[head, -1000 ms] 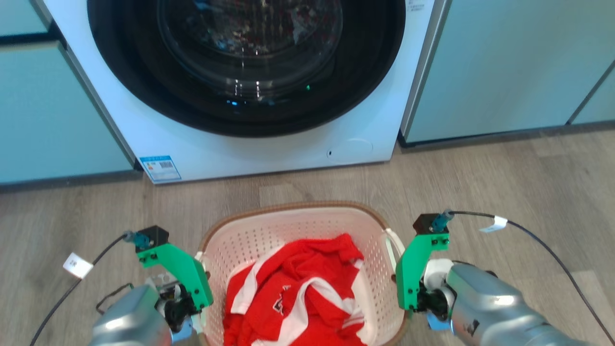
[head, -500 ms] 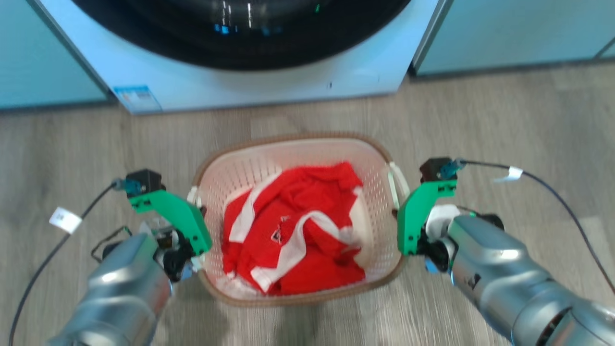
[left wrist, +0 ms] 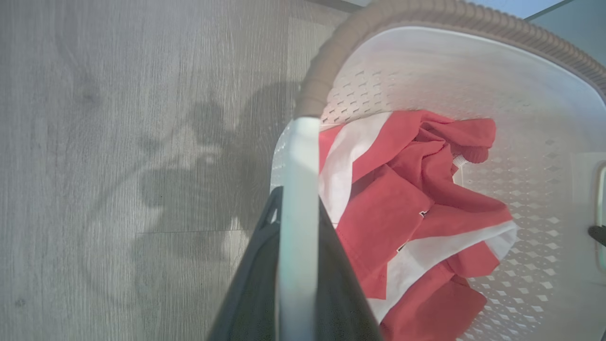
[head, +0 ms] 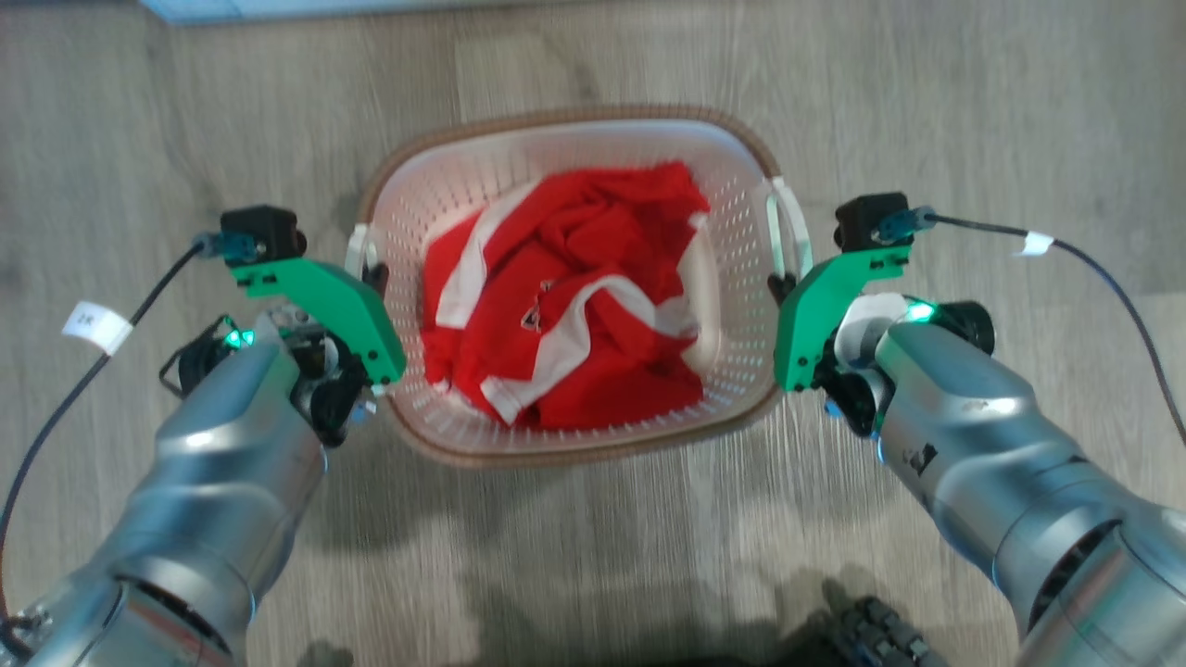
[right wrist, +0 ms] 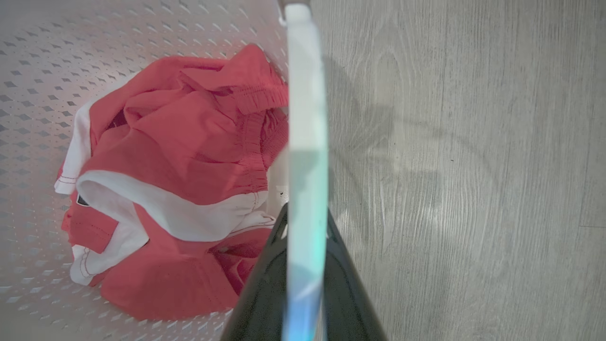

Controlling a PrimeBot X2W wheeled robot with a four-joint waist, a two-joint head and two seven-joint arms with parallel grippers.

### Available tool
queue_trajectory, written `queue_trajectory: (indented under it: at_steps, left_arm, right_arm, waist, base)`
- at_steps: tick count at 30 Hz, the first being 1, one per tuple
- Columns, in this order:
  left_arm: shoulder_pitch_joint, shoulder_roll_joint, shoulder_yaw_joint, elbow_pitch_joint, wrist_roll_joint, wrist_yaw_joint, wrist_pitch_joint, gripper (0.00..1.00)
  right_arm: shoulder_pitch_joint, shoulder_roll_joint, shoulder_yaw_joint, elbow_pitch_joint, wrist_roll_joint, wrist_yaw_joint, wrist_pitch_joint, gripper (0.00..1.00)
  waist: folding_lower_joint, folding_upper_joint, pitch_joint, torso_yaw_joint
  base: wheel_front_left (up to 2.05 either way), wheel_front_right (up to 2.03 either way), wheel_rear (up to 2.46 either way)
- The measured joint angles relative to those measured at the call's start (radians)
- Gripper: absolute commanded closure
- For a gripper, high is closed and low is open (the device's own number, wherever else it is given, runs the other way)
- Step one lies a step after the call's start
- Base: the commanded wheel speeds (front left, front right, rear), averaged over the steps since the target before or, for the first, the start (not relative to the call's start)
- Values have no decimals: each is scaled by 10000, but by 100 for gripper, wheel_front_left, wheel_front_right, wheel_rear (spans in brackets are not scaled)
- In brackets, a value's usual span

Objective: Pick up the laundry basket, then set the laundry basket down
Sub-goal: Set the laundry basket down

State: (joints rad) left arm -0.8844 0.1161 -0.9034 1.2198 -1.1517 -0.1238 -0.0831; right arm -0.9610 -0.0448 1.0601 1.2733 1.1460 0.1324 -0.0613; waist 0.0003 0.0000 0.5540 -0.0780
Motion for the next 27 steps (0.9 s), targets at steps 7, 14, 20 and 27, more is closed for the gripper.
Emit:
queue_trajectory:
  at_steps: [7, 14, 20, 27]
  left_arm:
    - [-542, 38, -359, -17, 305, 0, -650, 100]
    - [-1021, 50, -594, -31, 416, 0, -1225, 100]
    - [-1210, 29, -673, -50, 445, 0, -1517, 100]
    - [-1406, -67, -681, 23, 604, -2, -1653, 100]
  right_arm:
    - [-359, 2, -71, 73, -117, 0, -813, 100]
    - [-778, -6, -188, 134, -313, 0, -1457, 100]
    - [-859, -127, -343, 123, -583, 0, -1741, 100]
    - [-1030, -263, -713, 63, -955, 10, -1804, 100]
  waist:
    - [0, 0, 1216, -40]
    - [-1, 0, 2098, -85]
    - [-2, 0, 2594, -53]
    - [-2, 0, 2957, 56]
  base:
    - [0, 0, 0]
    - [0, 0, 0]
    - [0, 0, 0]
    - [0, 0, 0]
